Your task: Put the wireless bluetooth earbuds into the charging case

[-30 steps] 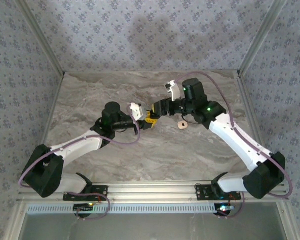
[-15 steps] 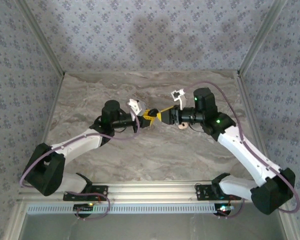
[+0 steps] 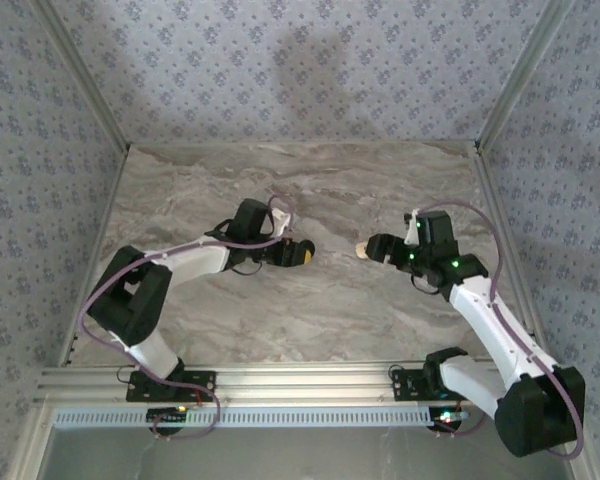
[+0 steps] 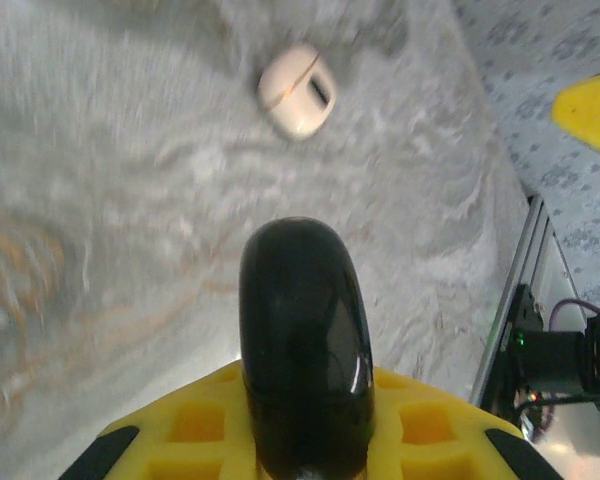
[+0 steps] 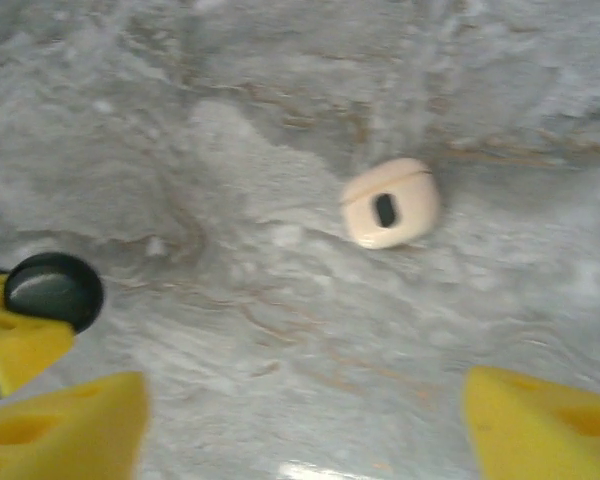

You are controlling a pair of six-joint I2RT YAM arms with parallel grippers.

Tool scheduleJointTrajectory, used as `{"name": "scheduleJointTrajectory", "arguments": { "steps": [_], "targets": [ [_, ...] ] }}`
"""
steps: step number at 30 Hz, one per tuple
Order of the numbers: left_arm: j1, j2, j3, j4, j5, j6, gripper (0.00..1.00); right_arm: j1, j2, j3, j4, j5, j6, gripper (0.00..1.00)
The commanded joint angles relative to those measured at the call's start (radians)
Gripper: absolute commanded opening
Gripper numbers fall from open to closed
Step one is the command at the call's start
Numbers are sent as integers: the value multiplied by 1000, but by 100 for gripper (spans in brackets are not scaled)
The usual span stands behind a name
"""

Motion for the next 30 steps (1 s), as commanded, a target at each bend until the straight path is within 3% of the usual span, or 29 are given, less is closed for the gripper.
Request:
{"name": "scheduleJointTrajectory", "arguments": {
  "steps": [1, 5, 11, 12, 16, 19, 21, 26, 30],
  "targets": [
    [-9, 28, 97, -209, 23, -36, 21, -33, -77, -58, -5, 147, -38, 100],
    [-5, 69, 159, -341, -31, 6, 33, -93, -154, -151, 87, 197, -91, 100],
    [36, 40, 195, -456, -162, 45, 76, -141, -200, -238, 218, 253, -243, 100],
    [52, 21, 198, -474, -190, 59, 98, -146, -198, -246, 224, 281, -264, 100],
    [146, -95, 186, -508, -339, 107, 100, -171, -173, -273, 289, 384, -329, 100],
    [265, -222, 136, -455, -502, 119, 100, -198, -148, -314, 353, 426, -347, 100],
    [336, -314, 76, -377, -629, 141, 100, -233, -119, -343, 413, 424, -351, 100],
    [399, -490, -148, -112, -999, 239, 100, -297, -22, -405, 609, 365, -369, 100],
    [461, -535, -362, 141, -1086, 283, 100, -313, 59, -378, 664, 332, -381, 100]
  ]
}}
